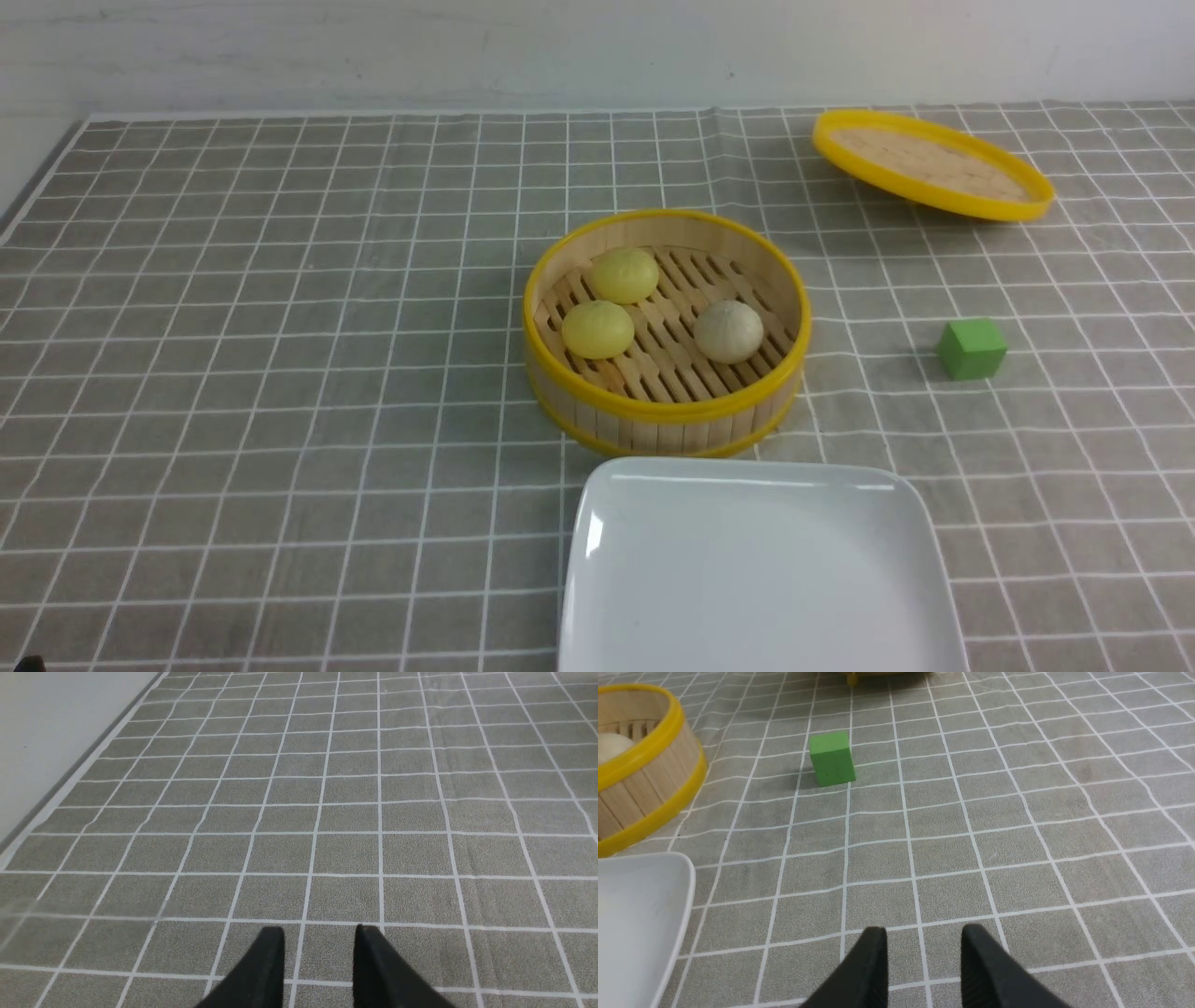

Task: Put the steamed buns into the plate on the grey tablecloth.
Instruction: 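Reach toward a bun in the bamboo steamer with the right gripper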

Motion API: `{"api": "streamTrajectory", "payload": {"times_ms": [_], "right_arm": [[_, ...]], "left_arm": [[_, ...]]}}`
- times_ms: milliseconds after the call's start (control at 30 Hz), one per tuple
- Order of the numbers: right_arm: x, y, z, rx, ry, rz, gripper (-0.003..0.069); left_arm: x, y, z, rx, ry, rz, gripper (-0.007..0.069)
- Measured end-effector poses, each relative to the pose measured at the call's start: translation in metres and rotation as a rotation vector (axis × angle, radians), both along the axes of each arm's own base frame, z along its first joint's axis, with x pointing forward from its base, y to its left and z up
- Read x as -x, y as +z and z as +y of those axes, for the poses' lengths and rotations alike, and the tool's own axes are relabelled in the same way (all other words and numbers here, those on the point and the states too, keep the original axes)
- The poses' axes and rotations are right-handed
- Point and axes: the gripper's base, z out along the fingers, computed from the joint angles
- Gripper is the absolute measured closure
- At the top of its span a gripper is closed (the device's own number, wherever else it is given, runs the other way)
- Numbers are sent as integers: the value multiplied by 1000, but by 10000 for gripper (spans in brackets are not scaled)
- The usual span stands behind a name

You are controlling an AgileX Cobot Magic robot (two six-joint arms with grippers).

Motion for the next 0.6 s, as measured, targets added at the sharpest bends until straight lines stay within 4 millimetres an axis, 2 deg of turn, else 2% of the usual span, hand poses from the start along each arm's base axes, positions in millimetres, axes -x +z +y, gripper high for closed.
{"api": "streamTrajectory", "payload": {"times_ms": [533,567,600], "right_arm": [[0,0,0,0,0,0,418],[0,0,0,0,0,0,418],[0,0,0,0,0,-4,418]], "left_arm": [[0,0,1,-27,3,2,384],[0,0,1,10,9,-2,384],[0,0,-2,126,20,-17,384]]}}
